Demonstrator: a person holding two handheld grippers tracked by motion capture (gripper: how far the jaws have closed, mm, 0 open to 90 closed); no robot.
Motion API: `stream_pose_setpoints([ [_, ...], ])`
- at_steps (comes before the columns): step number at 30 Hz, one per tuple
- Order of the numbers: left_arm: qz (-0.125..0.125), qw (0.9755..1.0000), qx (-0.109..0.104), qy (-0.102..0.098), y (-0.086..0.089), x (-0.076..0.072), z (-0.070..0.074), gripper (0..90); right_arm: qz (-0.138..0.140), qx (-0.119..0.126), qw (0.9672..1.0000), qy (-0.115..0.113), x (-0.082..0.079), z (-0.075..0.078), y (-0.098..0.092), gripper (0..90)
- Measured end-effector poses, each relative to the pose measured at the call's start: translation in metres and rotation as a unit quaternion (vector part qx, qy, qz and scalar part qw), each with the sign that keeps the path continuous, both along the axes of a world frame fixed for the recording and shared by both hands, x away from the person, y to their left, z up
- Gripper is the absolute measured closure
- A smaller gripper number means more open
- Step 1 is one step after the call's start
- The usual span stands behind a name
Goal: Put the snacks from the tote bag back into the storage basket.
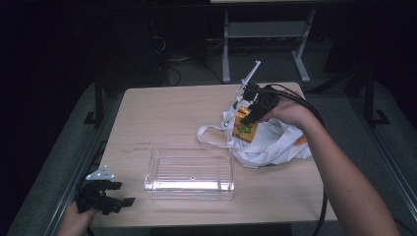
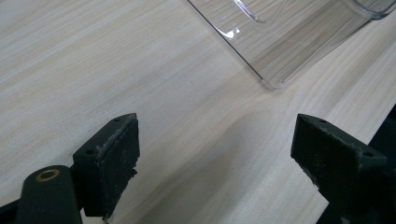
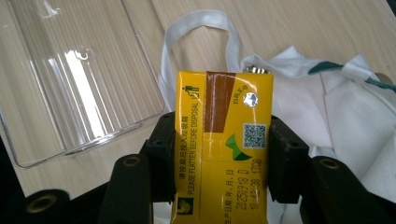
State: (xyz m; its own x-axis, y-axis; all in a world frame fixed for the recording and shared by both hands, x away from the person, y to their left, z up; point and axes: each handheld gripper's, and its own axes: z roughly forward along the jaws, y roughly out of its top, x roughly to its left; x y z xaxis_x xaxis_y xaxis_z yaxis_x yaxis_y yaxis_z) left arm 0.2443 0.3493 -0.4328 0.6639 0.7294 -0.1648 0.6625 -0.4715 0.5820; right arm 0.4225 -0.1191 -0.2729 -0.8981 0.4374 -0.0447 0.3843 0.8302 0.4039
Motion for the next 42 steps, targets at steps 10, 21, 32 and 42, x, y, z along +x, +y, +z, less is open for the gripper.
stream_pose_setpoints([
  [10, 0.0, 1.0, 0.0, -0.001, 0.0, 0.0, 0.001, 15.3, 0.038, -0.005, 0.9993, -0.002, -0.01, 0.008, 0.018, 52.5],
  [21, -0.001, 1.0, -0.001, -0.001, 0.0, 0.0, 0.001, 15.3, 0.09, -0.006, 0.996, -0.004, -0.02, 0.011, 0.04, 52.5],
  [32, 0.0, 1.0, 0.0, -0.001, 0.001, -0.002, 0.001, 15.3, 0.138, -0.006, 0.9904, -0.002, -0.024, 0.006, 0.058, 52.5],
  [42, 0.008, 1.0, -0.001, -0.002, 0.004, -0.007, 0.002, 15.3, 0.179, -0.009, 0.9837, 0.005, -0.026, -0.001, 0.07, 52.5],
])
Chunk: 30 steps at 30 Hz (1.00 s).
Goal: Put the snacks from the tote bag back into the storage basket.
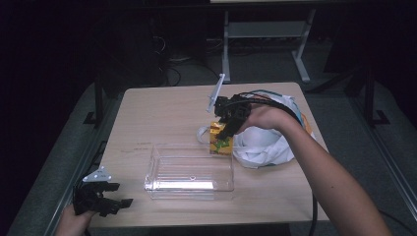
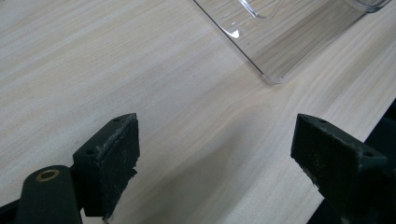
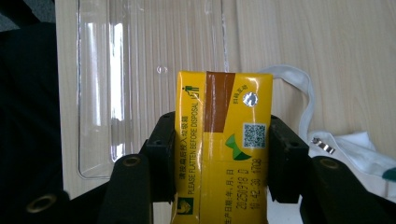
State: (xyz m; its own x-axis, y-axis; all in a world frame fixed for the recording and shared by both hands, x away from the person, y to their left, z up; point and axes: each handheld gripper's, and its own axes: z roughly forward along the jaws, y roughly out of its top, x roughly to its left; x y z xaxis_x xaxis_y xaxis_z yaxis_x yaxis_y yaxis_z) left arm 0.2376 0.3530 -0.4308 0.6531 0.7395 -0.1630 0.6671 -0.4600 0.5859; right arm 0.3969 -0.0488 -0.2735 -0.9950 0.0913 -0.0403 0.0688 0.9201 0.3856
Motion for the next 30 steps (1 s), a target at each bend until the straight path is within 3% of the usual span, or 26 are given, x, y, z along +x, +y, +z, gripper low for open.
stream_pose_setpoints([
  [13, 0.01, 0.9999, 0.002, 0.0, 0.004, -0.008, -0.001, 15.3, 0.031, -0.018, 0.9993, 0.005, 0.001, -0.019, 0.009, 52.4],
  [30, 0.006, 0.9999, 0.007, 0.005, 0.005, -0.008, -0.002, 15.3, 0.043, -0.03, 0.9986, 0.001, 0.001, -0.042, 0.011, 52.3],
])
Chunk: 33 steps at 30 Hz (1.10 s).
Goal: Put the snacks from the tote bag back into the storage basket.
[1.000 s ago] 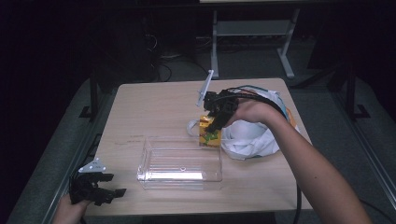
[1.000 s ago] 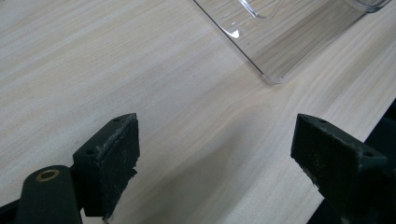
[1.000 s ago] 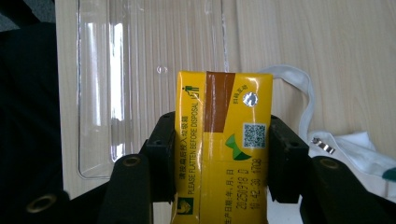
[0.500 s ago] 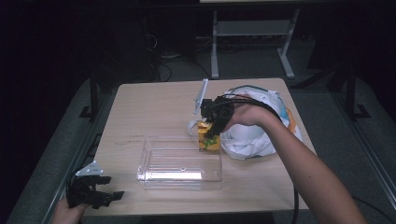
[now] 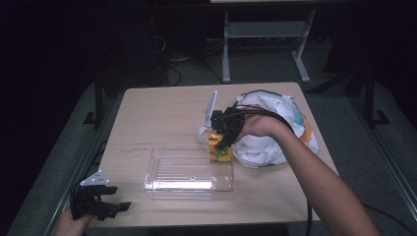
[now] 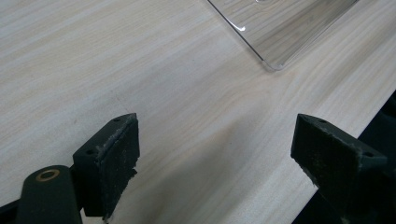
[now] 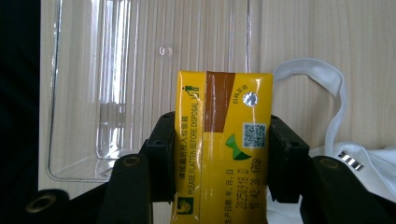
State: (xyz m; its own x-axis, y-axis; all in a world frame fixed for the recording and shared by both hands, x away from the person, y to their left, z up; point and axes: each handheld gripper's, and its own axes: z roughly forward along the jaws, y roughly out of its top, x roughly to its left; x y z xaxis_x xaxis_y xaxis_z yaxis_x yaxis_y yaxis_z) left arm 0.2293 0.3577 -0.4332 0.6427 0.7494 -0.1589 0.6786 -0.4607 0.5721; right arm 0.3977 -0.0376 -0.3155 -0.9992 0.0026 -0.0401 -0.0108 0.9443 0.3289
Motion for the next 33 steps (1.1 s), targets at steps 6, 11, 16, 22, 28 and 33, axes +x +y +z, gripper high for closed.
stream_pose_setpoints([
  [6, 0.001, 1.0, -0.001, 0.001, -0.001, 0.0, -0.001, 15.3, 0.0, -0.003, 1.0, -0.001, 0.001, -0.009, 0.001, 52.3],
  [11, 0.001, 1.0, -0.002, 0.002, -0.001, 0.0, -0.001, 15.3, 0.002, -0.006, 1.0, -0.003, 0.001, -0.014, 0.001, 52.2],
  [16, 0.001, 1.0, -0.002, 0.002, -0.001, 0.0, -0.001, 15.3, 0.011, -0.007, 0.9999, -0.007, 0.001, -0.019, 0.002, 52.2],
  [22, 0.0, 1.0, -0.001, 0.003, -0.001, 0.001, -0.001, 15.3, 0.007, -0.01, 0.9998, -0.014, 0.002, -0.025, 0.002, 52.2],
  [28, 0.0, 1.0, 0.0, 0.003, -0.001, 0.001, -0.001, 15.3, 0.006, -0.01, 0.9998, -0.017, 0.001, -0.029, 0.001, 52.1],
  [33, -0.002, 1.0, 0.002, 0.004, -0.001, 0.002, -0.002, 15.3, 0.006, -0.011, 0.9996, -0.025, -0.001, -0.033, 0.0, 52.1],
])
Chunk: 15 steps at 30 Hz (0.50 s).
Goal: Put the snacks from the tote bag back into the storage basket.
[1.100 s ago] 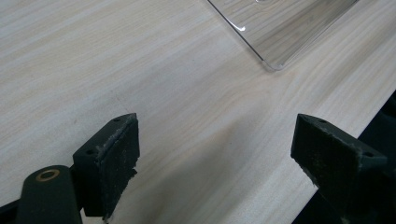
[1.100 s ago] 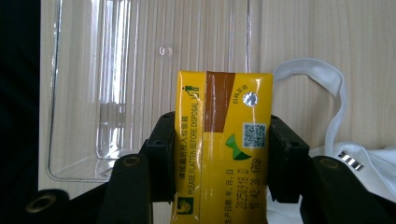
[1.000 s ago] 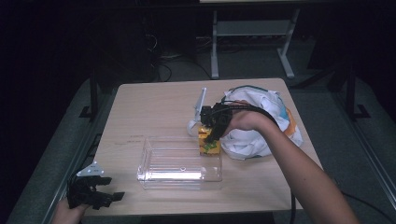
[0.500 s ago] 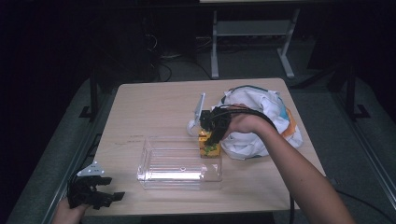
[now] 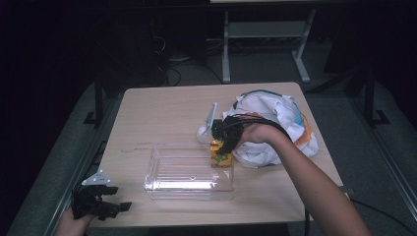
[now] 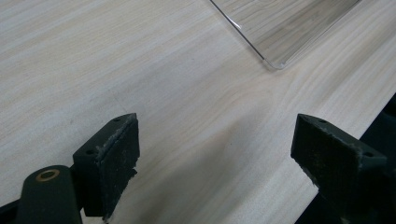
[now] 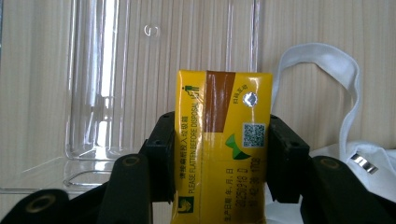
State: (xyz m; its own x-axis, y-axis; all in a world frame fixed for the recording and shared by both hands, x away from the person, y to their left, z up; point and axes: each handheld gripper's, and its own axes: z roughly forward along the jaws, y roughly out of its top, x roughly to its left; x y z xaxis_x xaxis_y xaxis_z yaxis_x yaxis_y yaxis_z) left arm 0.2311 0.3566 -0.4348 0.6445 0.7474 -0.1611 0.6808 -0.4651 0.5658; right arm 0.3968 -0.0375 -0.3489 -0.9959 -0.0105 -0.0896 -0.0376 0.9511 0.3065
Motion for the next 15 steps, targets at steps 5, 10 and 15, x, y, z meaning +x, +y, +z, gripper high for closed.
stream_pose_setpoints([
  [5, 0.001, 1.0, -0.001, 0.0, -0.0004, 0.0003, -0.0002, 15.3, 0.0, -0.002, 1.0, -0.006, -0.0012, -0.0033, -0.0006, 52.0],
  [10, 0.0, 1.0, -0.002, 0.001, -0.0007, 0.0002, -0.0005, 15.3, -0.003, -0.005, 1.0, -0.005, -0.0011, -0.0063, -0.0004, 51.9],
  [15, 0.002, 1.0, -0.003, 0.003, -0.0014, 0.0004, -0.0011, 15.3, -0.006, -0.004, 1.0, -0.003, -0.001, -0.0065, -0.0004, 51.6],
])
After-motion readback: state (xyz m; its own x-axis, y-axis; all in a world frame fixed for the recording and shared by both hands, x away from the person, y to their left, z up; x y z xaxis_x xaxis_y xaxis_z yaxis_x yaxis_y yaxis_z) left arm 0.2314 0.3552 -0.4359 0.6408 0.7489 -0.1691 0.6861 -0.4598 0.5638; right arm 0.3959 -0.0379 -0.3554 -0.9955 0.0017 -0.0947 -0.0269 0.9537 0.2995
